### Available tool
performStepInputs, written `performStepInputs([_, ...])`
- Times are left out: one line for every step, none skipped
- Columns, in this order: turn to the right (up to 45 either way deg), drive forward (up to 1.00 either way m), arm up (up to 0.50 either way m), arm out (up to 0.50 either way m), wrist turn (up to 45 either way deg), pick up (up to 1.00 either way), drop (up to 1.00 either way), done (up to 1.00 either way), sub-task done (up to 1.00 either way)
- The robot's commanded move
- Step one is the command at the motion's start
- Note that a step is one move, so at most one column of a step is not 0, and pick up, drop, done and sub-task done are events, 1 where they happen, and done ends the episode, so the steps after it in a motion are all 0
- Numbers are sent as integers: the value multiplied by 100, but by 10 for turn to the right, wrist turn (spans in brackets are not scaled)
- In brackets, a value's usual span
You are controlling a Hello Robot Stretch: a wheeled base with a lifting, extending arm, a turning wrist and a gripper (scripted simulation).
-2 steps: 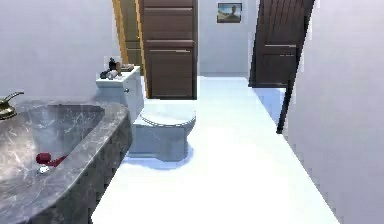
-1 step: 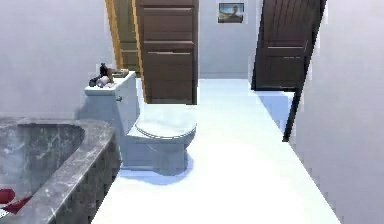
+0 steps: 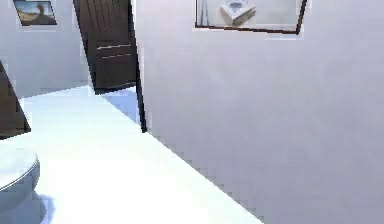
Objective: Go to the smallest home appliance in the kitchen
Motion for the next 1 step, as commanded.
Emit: performStepInputs([450,0,0,0,0,0,0,0,0])
